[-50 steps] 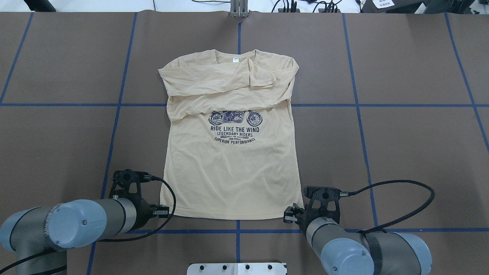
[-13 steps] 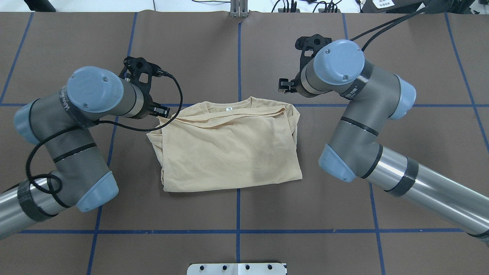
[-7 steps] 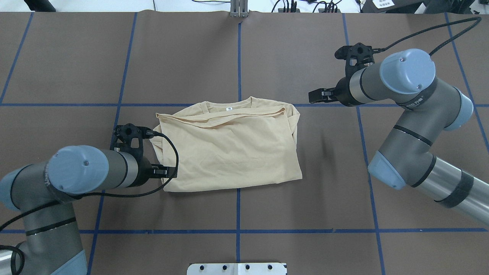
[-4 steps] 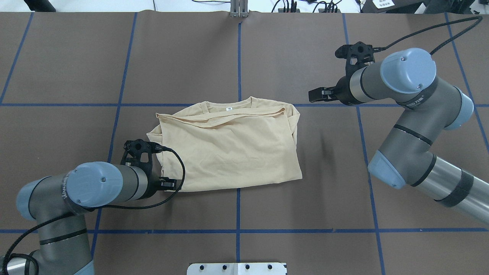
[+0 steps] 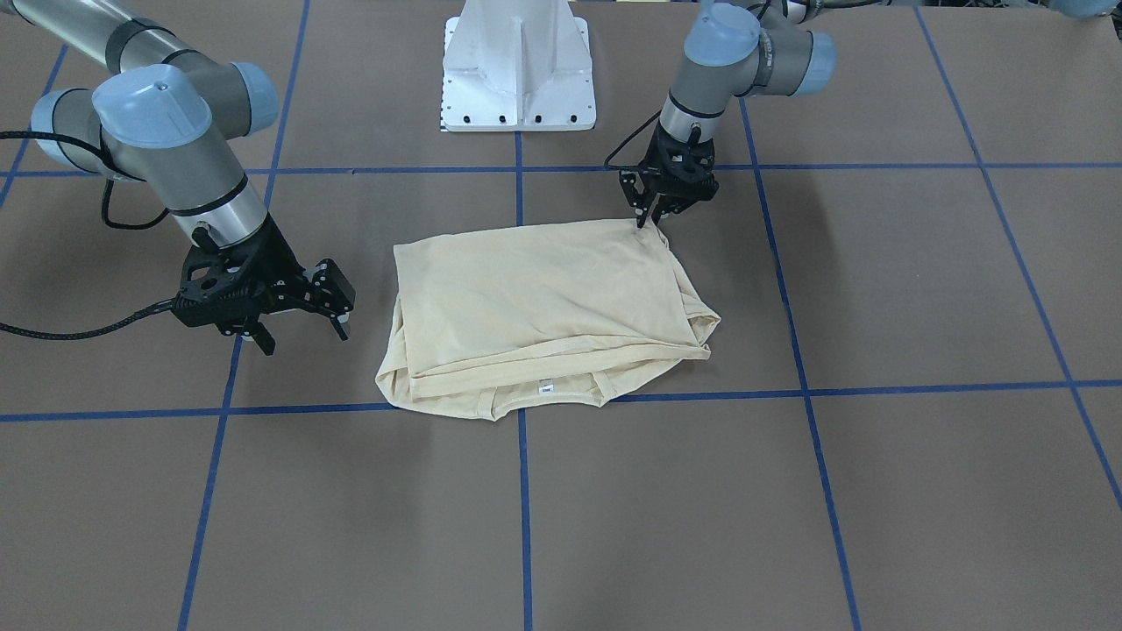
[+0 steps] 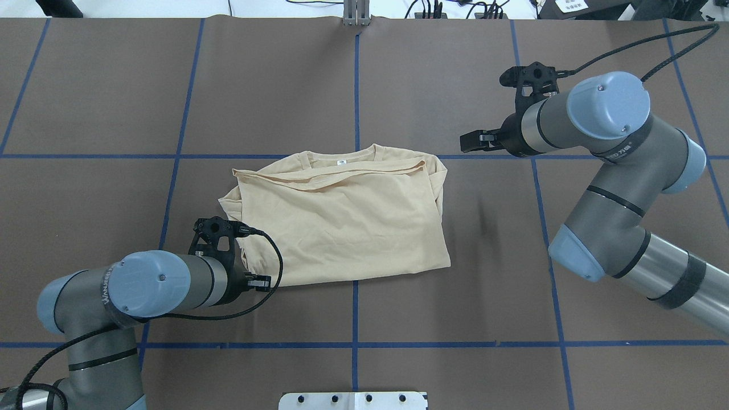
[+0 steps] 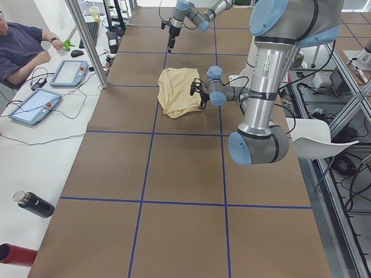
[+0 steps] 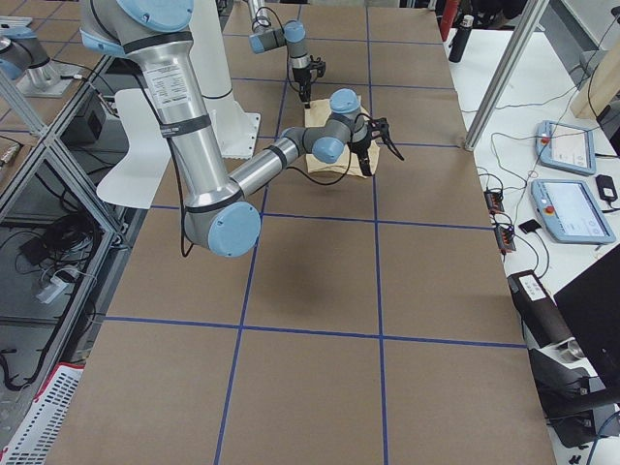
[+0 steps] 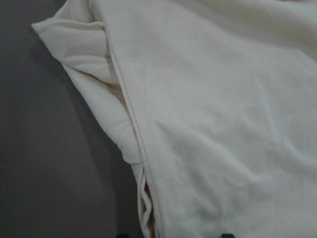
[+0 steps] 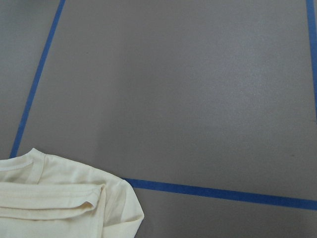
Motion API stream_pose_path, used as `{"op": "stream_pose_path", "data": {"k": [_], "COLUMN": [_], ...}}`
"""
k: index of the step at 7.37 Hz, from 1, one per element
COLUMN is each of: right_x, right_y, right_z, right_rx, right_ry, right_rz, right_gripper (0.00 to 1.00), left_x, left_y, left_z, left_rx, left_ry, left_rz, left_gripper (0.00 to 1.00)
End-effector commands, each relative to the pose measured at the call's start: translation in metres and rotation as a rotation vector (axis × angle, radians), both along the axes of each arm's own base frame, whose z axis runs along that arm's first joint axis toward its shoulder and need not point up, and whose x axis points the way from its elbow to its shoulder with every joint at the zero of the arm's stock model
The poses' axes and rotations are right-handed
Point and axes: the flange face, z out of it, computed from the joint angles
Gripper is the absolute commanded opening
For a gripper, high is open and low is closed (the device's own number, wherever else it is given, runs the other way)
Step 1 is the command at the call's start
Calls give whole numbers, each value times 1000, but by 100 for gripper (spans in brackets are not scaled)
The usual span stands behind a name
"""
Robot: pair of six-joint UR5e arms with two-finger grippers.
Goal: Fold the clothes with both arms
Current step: 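Release the hem and draw both grippers back toward the folded shirt sides, then grasp the shirt side with the left gripper and drag it farther away, rotating it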
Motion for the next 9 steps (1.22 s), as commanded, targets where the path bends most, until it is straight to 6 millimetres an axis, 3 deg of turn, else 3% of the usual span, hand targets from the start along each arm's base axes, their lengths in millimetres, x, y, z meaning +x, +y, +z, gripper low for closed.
{"op": "stream_pose_path", "data": {"k": [1,3,5,7,8,9], "right_x": [0,0,-2,-4,-6,-6], "right_y": [0,1,1,2,3,4], "right_z": [0,1,1,2,1,-1], "right_rx": [0,0,-2,-4,-6,-5], "right_ry": [0,1,2,2,0,-3], "right_rz": [0,2,0,-2,-4,-2], "right_gripper": [100,100,100,100,100,100], "left_x": [-2,-9,-44,-79,-79,-66], "left_y": [0,-10,-67,-156,-214,-277], "left_z": [-6,0,12,53,40,33], "left_rx": [5,20,137,230,277,262], "left_ry": [11,-15,-89,-232,-273,-305], "left_rz": [-2,-6,-25,-52,-68,-108], "left_gripper": [0,0,0,0,0,0]}}
